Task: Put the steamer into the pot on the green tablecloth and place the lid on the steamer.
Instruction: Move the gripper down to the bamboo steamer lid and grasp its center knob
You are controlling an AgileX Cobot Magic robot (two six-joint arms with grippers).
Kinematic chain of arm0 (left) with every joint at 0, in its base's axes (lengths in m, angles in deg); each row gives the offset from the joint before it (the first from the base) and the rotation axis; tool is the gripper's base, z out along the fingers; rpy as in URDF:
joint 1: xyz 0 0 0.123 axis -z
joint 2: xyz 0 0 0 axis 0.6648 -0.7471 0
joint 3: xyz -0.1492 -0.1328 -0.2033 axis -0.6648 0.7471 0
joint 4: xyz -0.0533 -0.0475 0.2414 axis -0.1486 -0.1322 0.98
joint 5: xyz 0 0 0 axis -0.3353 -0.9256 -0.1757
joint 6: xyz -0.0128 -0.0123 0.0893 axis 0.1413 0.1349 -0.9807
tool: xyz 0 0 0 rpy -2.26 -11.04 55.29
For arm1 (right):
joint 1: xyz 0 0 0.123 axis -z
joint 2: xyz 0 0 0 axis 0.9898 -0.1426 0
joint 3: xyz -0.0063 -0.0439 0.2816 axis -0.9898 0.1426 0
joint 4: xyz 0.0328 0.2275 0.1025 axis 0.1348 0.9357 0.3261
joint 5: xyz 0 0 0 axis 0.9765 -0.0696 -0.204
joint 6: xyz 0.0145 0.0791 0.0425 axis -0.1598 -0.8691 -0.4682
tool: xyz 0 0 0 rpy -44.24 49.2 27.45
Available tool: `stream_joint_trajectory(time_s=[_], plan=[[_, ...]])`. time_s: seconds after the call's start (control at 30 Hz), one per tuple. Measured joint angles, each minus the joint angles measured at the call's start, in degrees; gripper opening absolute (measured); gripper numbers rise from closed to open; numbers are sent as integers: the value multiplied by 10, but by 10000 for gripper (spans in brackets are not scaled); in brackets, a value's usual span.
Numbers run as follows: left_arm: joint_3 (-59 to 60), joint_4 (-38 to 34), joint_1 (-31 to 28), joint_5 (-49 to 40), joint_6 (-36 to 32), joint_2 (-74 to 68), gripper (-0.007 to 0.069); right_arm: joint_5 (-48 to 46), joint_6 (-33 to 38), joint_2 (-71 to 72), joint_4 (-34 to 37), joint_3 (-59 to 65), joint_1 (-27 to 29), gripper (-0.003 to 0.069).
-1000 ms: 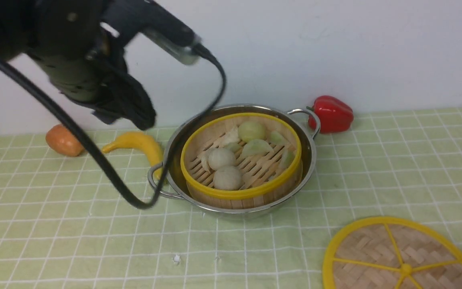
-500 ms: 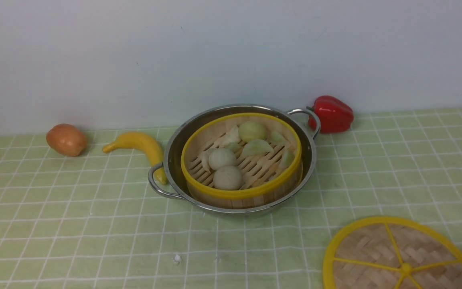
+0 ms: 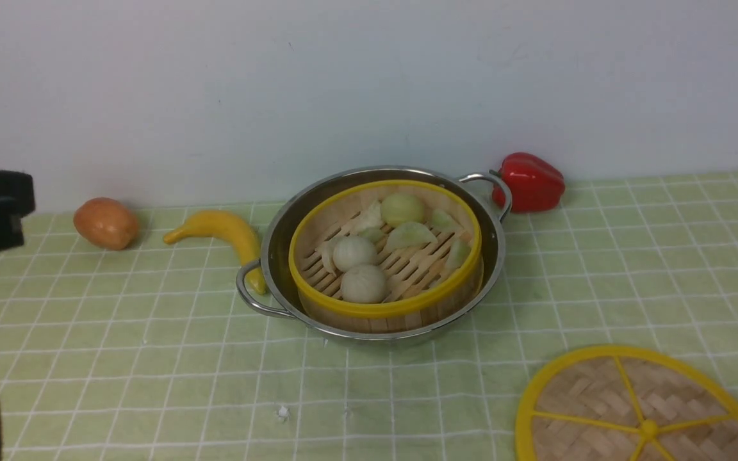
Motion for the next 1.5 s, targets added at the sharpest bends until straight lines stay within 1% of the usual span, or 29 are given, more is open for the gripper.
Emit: stream_joint_trajectory(time_s=[0.03, 0.13, 0.37, 0.43, 0.5, 0.53, 0.57, 0.67, 0.7, 0.73, 0.77, 0.83, 0.93, 1.0, 1.13, 1.2, 1.23, 1.33, 1.37, 1.4, 1.5], plan=[[4, 0, 0, 0, -1, 0, -8, 0, 0, 0, 0, 0, 0, 240], [58, -29, 0, 38, -15, -1, -8, 0, 0, 0, 0, 0, 0, 240], [69, -80, 0, 69, -57, 0, -1, 3, 0, 0, 1, 0, 0, 240], [69, -85, 0, 70, -60, 0, 1, 19, -10, 0, 17, 0, 0, 240], [69, -86, 0, 70, -62, 0, 1, 71, -48, 0, 96, 0, 0, 240], [69, -87, 0, 70, -63, 0, 1, 86, -67, 0, 123, 0, 0, 240], [69, -87, 0, 70, -64, 0, 1, 117, -92, 0, 180, 0, 0, 240], [69, -87, 0, 71, -64, 0, 11, 169, -151, 0, 307, 0, 0, 240], [69, -87, 0, 72, -64, 0, 12, 174, -154, 0, 322, 0, 0, 240], [69, -87, 0, 72, -64, 0, 12, 184, -164, 0, 367, 0, 0, 240], [69, -87, 0, 73, -64, 0, 12, 191, -169, 0, 394, 0, 0, 240], [69, -87, 0, 74, -64, 0, 12, 185, -169, 1, 412, 0, 0, 240], [69, -87, 0, 84, -70, 0, 18, 178, -161, 1, 404, 0, 0, 240], [69, -87, 0, 87, -79, 0, 22, 164, -149, 1, 384, 0, 0, 240], [69, -87, 0, 87, -89, 0, 31, 92, -130, 1, 337, -36, 0, 240], [69, -87, 0, 87, -90, 0, 33, 74, -110, 2, 314, -63, 0, 240], [69, -87, 0, 87, -90, 0, 33, 41, -74, 2, 283, -106, 0, 240], [69, -87, 0, 86, -101, 0, 36, -48, 3, -16, 230, -194, 0, 240], [69, -87, 0, 83, -106, 0, 41, -103, 37, -40, 212, -241, 0, 240], [69, -87, 0, 83, -108, 0, 42, -120, 46, -49, 207, -254, 0, 240], [69, -87, 0, 71, -121, 0, 43, -258, 88, -137, 192, -360, 0, 240]])
